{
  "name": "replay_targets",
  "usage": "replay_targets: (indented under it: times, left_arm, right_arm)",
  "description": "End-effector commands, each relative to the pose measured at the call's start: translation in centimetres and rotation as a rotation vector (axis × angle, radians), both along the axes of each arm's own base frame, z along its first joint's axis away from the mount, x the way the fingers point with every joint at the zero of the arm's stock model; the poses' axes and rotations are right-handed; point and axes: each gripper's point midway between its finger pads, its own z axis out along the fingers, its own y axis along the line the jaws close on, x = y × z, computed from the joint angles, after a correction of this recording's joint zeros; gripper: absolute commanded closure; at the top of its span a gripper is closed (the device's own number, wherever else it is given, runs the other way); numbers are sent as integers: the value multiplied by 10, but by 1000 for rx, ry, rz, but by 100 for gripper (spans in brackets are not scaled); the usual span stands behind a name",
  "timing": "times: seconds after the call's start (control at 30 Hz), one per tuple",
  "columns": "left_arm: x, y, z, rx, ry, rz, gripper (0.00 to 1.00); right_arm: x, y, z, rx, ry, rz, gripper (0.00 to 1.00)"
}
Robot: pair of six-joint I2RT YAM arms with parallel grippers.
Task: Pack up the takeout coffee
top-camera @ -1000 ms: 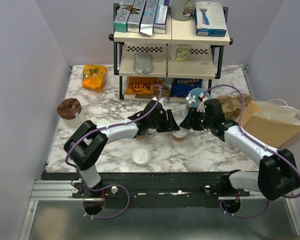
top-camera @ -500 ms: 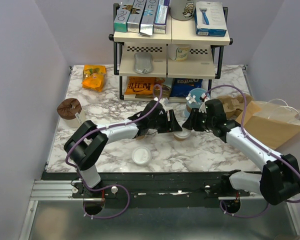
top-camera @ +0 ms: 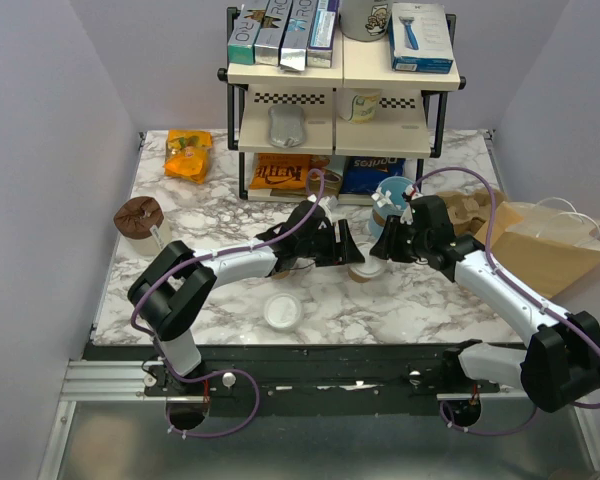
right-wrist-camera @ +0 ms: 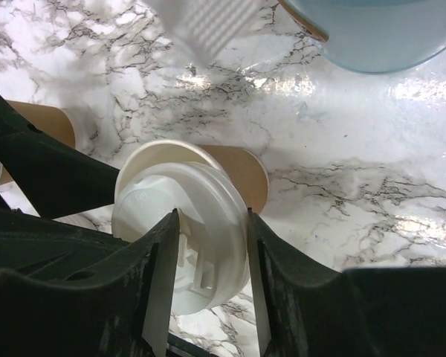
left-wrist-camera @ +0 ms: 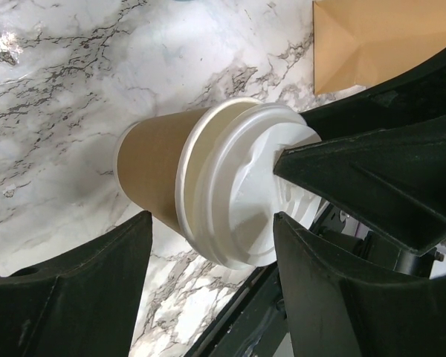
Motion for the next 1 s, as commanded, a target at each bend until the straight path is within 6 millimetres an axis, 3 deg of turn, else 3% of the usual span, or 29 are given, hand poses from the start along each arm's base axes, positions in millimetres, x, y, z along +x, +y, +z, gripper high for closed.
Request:
replay_targets:
  times: [0.0,0.1,0.2,0.53,0.7,0.97]
  left_arm:
    - [-1,-6,26,-48,-51,-24,27]
    - [-1,-7,31,-57,-59,-25,27]
    - [-1,-8,32,-63,-59,-30,27]
    - [0,-4,36,-69,-71,-19,27]
    - [2,1,44,-105,-66,0,26]
    - [-1,8,60,-170,-65,14,23]
  right_arm:
    - [-3,-9,6,-50,2,-15,53]
    - [-1,-9,8,-49,-3,-14,56]
    - [-1,-7,10,-43,-6,-8,67]
    - [-1,-3,16,-13,-35,7,70]
    - [2,8,39,78,-137,34,71]
    - [3,19,55,157,-180,57,71]
